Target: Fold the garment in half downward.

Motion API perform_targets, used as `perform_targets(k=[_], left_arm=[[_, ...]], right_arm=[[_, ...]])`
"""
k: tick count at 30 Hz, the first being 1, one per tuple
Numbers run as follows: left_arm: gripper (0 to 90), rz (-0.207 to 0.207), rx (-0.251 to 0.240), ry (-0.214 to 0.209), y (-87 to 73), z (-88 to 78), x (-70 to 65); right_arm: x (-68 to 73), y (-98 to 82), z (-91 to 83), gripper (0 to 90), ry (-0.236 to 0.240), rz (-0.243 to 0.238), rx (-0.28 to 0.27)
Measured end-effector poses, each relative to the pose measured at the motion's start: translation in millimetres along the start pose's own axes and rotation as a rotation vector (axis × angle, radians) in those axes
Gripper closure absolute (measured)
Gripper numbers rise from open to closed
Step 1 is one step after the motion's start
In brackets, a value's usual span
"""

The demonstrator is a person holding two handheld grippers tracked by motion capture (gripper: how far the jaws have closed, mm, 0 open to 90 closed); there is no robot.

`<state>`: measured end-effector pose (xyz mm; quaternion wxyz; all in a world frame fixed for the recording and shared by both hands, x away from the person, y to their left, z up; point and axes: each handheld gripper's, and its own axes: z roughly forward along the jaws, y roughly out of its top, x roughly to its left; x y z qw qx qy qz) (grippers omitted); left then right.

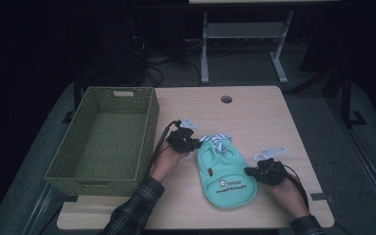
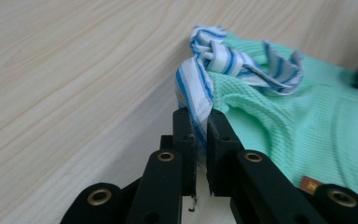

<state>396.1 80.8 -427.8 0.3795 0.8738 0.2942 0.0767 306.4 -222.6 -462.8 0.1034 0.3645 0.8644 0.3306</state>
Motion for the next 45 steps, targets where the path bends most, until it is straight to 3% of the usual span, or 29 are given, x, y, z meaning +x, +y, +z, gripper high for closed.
perform_targets(k=[6,10,13,18,24,33,39,45], left_arm=[[83.6,0.002,-0.012,-0.044,-1.4,-5.1,-9.0],[83.6,0.000,-0.010,-0.052,-2.0,-4.7,-12.3],[83.6,0.008,-0.008,-0.054,-2.0,-3.9,-12.3],[83.6,0.005,-0.015,-0.055,-2.0,-3.8,-12.9],[83.6,-0.001,-0.020,-0.055,-2.6,-3.8,-12.5],[83.6,-0.006,-0.036,-0.058,-2.5,-6.7,-10.4],[83.6,-0.017,-0.058,-0.078,-0.3,-11.6,-12.7],[83.6,0.000,-0.082,-0.115,3.3,-20.8,-16.9]], right_arm=[[-18.3,1.6,-0.4,90.0,-0.067,0.039,0.000],[-28.1,5.3,-0.2,90.0,-0.114,0.053,0.006],[-28.0,8.7,-2.8,90.0,-0.085,0.068,-0.026],[-12.5,22.3,-2.1,90.0,-0.018,0.040,-0.079],[4.6,34.9,15.0,90.0,0.043,0.022,-0.071],[15.4,36.0,36.4,90.0,0.064,-0.008,-0.020],[16.5,37.1,37.9,90.0,0.070,-0.003,-0.018],[16.7,38.6,38.3,90.0,0.071,-0.005,-0.011]])
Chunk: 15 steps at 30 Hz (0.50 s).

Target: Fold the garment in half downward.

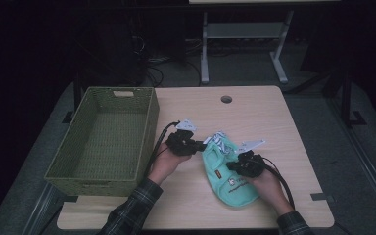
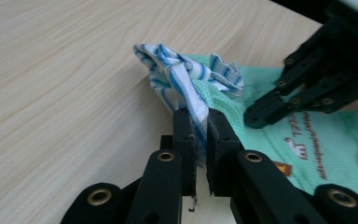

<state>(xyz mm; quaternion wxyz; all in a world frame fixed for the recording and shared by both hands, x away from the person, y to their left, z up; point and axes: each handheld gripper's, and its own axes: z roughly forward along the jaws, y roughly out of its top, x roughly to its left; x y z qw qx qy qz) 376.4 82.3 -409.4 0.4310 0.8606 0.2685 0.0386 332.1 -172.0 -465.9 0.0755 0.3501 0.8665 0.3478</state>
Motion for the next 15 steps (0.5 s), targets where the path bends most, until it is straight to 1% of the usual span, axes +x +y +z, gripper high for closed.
perform_targets(k=[2,3,4,5,6,8,9,10,11,15], left_arm=[[83.6,0.008,-0.009,-0.009,1.4,-3.7,-1.7],[83.6,0.007,-0.013,-0.018,2.1,-5.5,-2.8],[83.6,0.004,-0.023,-0.025,2.6,-7.2,-4.0],[83.6,0.008,-0.027,-0.033,3.3,-8.4,-4.4],[83.6,0.010,-0.035,-0.047,4.4,-10.4,-6.1],[83.6,0.015,-0.041,-0.064,6.5,-13.0,-9.6],[83.6,0.020,-0.046,-0.081,8.1,-14.1,-12.8],[83.6,0.020,-0.046,-0.081,8.1,-14.1,-12.8],[83.6,0.025,-0.047,-0.091,9.1,-14.6,-15.3],[83.6,0.043,-0.044,-0.109,11.0,-13.4,-22.4]], right_arm=[[0.1,1.7,1.0,90.0,-0.002,0.000,0.004],[0.0,2.9,2.0,90.0,-0.003,-0.005,0.006],[0.5,4.1,2.9,90.0,-0.003,-0.001,0.007],[0.2,5.1,4.0,90.0,-0.004,-0.009,0.006],[0.8,6.0,4.8,90.0,-0.005,-0.004,0.007],[1.3,8.8,7.1,90.0,-0.006,-0.013,0.008],[1.9,10.2,8.5,90.0,-0.005,-0.010,0.005],[1.9,10.2,8.5,90.0,-0.005,-0.010,0.005],[1.7,11.6,9.8,90.0,-0.009,-0.020,0.005],[1.5,13.9,12.1,90.0,-0.010,-0.020,0.003]])
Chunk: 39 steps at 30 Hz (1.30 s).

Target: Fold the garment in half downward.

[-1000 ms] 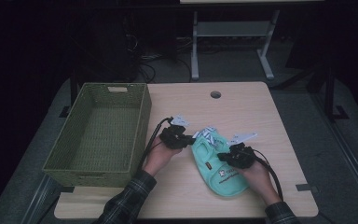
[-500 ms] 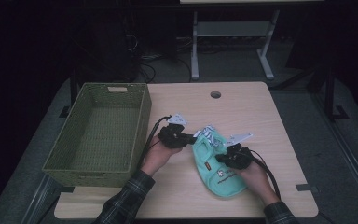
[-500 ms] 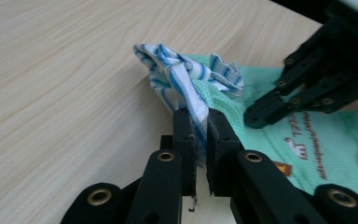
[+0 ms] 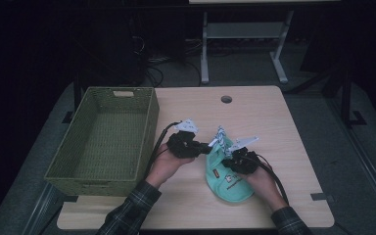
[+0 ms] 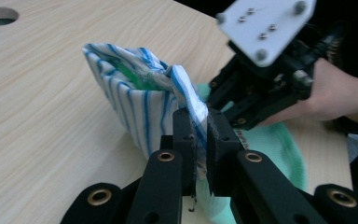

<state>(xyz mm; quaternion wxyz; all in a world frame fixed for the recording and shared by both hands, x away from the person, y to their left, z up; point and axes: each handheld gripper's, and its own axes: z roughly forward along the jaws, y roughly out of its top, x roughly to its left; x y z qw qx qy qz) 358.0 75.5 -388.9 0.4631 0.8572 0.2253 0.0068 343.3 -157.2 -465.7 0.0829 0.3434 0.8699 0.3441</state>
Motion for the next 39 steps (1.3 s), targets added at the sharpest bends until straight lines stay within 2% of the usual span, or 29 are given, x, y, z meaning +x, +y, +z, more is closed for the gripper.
perform_targets(k=[3,8,13,18,23,29,39], left_arm=[[83.6,0.010,0.005,0.008,0.4,0.6,-1.6],[83.6,0.012,0.007,0.028,-0.4,-2.6,1.0],[83.6,0.006,0.009,0.051,-2.0,-6.4,5.0],[83.6,0.013,0.016,0.067,-2.4,-7.4,5.4],[83.7,0.016,0.017,0.070,-2.9,-9.2,5.9],[83.6,0.037,0.017,0.055,-4.2,-12.6,4.4],[83.6,0.085,0.030,0.012,-5.7,-10.9,-13.0]], right_arm=[[0.0,-0.2,-0.6,90.0,0.004,0.008,-0.003],[-0.2,-8.3,-23.8,90.0,-0.010,-0.009,-0.011],[-2.9,-35.8,-49.0,90.0,-0.024,0.010,-0.005],[-2.1,-54.6,-61.0,90.0,-0.021,0.027,0.002],[-0.1,-58.6,-56.4,90.0,-0.035,0.017,0.042],[1.8,-54.3,-52.0,90.0,-0.037,0.010,0.040],[1.3,-49.1,-47.6,90.0,-0.040,0.012,0.042]])
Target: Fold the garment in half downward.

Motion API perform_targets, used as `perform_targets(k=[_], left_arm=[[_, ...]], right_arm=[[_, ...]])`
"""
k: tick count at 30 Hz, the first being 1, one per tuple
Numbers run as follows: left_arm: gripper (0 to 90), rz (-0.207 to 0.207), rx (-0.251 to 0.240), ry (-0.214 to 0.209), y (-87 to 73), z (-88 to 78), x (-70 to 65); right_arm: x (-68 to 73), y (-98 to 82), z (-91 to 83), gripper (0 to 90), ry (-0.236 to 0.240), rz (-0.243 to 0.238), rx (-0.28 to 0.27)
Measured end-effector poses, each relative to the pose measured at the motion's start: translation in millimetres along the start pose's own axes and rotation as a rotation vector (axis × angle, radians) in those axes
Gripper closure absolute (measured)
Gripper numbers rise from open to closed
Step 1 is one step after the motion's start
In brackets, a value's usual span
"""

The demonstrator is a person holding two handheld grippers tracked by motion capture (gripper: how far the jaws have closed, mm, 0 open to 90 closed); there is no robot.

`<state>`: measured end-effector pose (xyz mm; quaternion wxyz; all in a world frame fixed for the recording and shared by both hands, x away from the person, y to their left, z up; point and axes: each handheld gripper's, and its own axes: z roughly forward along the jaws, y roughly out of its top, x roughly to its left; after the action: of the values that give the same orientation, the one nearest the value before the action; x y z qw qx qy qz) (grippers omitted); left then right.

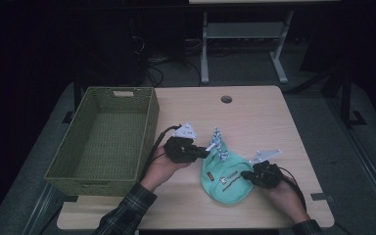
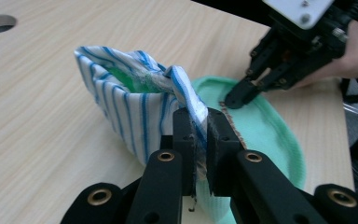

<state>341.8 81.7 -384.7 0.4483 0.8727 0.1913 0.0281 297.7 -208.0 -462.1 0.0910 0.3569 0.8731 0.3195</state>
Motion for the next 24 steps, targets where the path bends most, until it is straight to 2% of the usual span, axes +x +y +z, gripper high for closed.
perform_targets(k=[15,19,24], left_arm=[[83.6,0.068,0.020,-0.074,4.1,13.4,-21.4],[83.6,0.068,0.034,-0.097,1.1,20.6,-28.0],[83.6,0.089,0.052,-0.119,-3.2,28.4,-34.8]], right_arm=[[-0.7,-0.7,0.2,90.0,0.006,0.014,-0.007],[-1.5,-1.0,0.5,90.0,0.011,0.020,-0.013],[-1.7,-1.0,0.2,90.0,0.008,0.024,-0.012]])
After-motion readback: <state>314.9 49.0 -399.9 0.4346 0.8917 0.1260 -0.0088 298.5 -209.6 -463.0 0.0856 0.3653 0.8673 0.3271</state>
